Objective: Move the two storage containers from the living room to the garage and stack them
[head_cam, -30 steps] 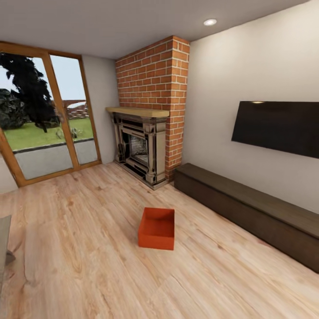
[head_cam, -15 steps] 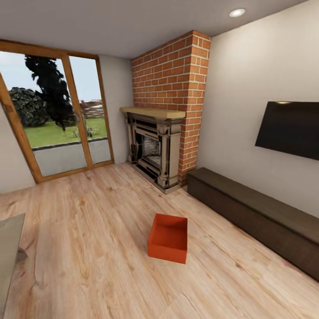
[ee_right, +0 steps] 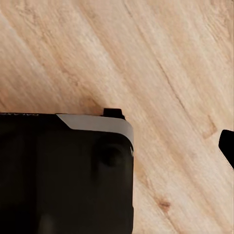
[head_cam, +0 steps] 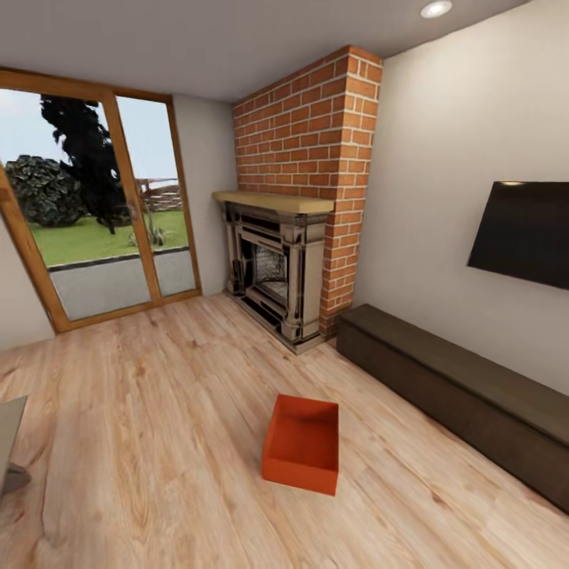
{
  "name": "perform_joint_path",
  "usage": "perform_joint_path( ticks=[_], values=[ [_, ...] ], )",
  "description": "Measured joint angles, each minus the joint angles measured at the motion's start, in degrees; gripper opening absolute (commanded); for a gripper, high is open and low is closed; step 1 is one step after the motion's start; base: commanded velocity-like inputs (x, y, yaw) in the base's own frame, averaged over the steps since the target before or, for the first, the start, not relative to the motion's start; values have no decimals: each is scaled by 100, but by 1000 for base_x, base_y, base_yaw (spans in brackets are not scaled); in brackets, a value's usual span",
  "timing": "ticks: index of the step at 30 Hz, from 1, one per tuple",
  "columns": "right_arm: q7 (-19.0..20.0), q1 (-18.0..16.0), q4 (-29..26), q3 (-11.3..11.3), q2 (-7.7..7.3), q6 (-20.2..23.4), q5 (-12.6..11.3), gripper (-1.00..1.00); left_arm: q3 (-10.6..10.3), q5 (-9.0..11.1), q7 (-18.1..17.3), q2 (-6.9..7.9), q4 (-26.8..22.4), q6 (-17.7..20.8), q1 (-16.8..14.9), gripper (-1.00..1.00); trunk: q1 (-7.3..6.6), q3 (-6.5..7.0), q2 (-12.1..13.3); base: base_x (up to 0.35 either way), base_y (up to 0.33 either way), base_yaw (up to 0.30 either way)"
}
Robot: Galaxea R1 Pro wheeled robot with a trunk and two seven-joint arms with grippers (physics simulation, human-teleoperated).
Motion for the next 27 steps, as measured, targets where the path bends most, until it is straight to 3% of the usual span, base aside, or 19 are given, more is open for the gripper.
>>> perform_joint_path(
  ticks=[16,27],
  values=[
    [-3,1,0,0,3,-1,1,100,0,0,0,0,1,0,-3,100,0,0,0,326,0,-10],
    [-5,-2,0,-1,8,-2,-1,100,2,3,0,8,2,-6,-3,100,0,0,0,326,0,-214]
  ],
)
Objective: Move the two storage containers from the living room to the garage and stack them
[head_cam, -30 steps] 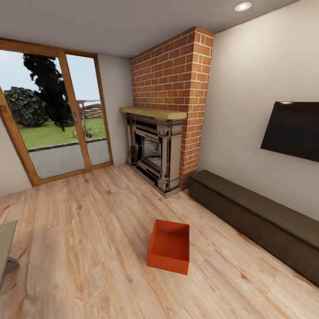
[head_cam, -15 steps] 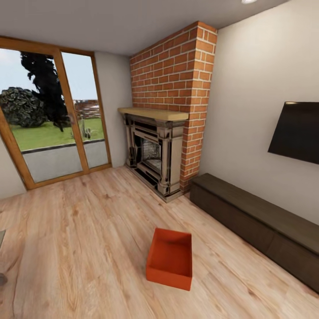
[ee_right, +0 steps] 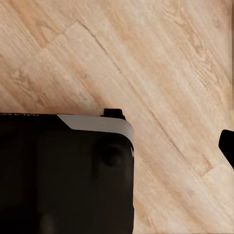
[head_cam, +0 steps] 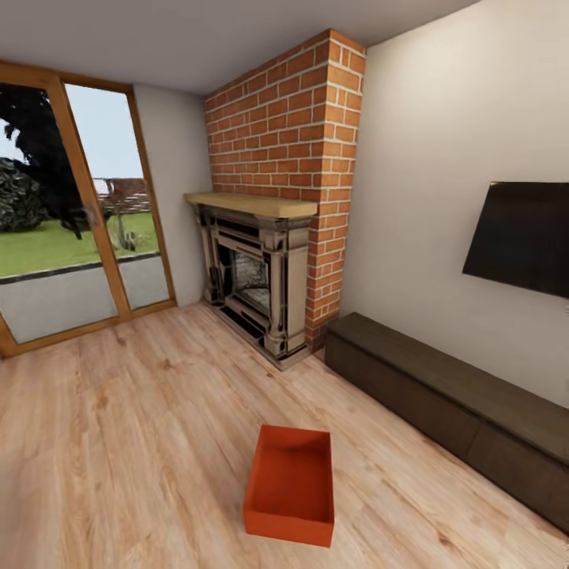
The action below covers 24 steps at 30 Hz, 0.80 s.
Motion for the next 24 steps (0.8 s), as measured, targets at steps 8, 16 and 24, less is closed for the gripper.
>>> perform_joint_path(
  ticks=[8,16,24],
  values=[
    [0,-1,0,0,0,0,0,100,2,-3,0,1,0,0,1,100,0,0,0,326,0,-204],
    [-1,2,0,0,0,2,1,100,3,0,0,1,-2,-2,3,100,0,0,0,326,0,-88],
    [-1,0,0,0,0,2,1,100,4,4,0,6,-2,-19,2,100,0,0,0,311,0,-5]
  ],
)
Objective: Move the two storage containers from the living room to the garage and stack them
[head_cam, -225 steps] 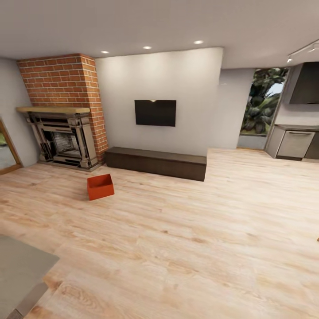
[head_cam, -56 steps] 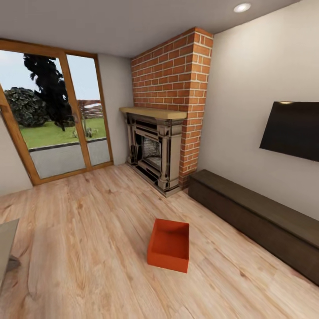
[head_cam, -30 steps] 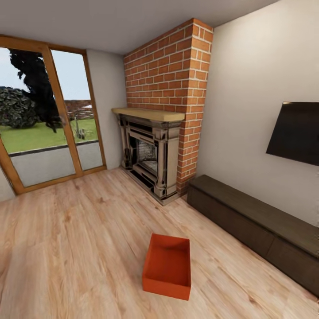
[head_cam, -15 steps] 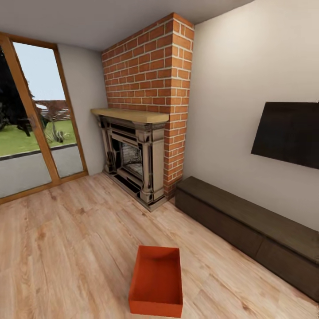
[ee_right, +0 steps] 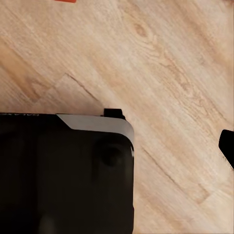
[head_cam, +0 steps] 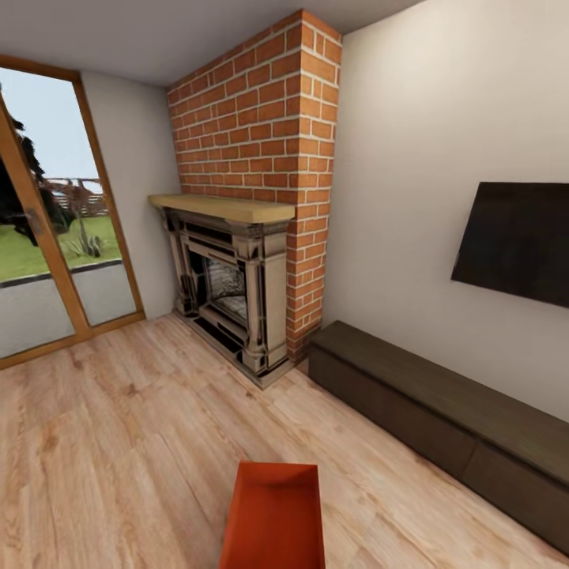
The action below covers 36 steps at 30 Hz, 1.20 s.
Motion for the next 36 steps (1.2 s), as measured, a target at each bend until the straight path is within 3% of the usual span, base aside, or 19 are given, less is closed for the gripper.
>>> perform_joint_path(
  ticks=[7,24,36],
  values=[
    [0,3,0,0,0,0,0,100,-2,15,12,4,8,-442,1,100,3,0,1,62,5,0],
    [3,3,0,0,0,0,0,100,-3,16,15,4,9,-475,2,100,2,0,0,98,249,0],
    [0,1,0,0,0,0,0,100,-4,16,13,4,9,-484,0,100,3,0,1,26,40,0]
  ],
)
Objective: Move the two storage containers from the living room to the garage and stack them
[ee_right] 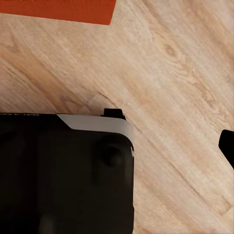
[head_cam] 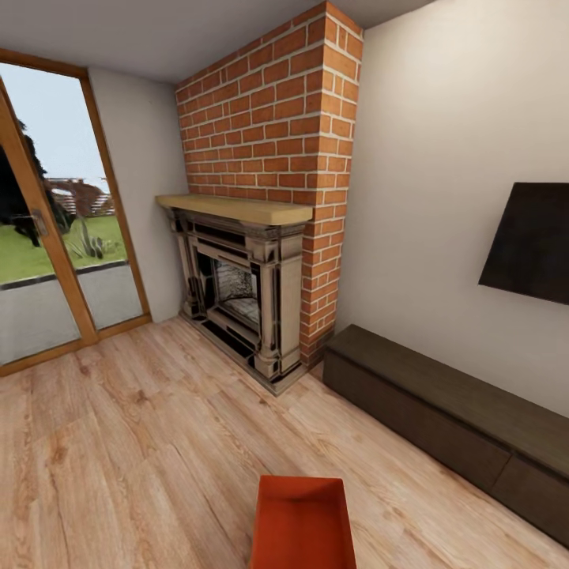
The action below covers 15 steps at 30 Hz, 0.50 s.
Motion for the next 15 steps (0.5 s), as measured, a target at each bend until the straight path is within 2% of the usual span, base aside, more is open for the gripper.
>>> perform_joint_path(
  ticks=[7,15],
  values=[
    [0,2,0,0,0,0,0,100,-2,0,0,-5,0,-1,0,100,-1,0,0,33,-11,0],
    [0,0,0,0,0,0,0,100,-2,0,-2,-9,0,0,2,100,-2,0,-1,215,-143,0]
  ],
)
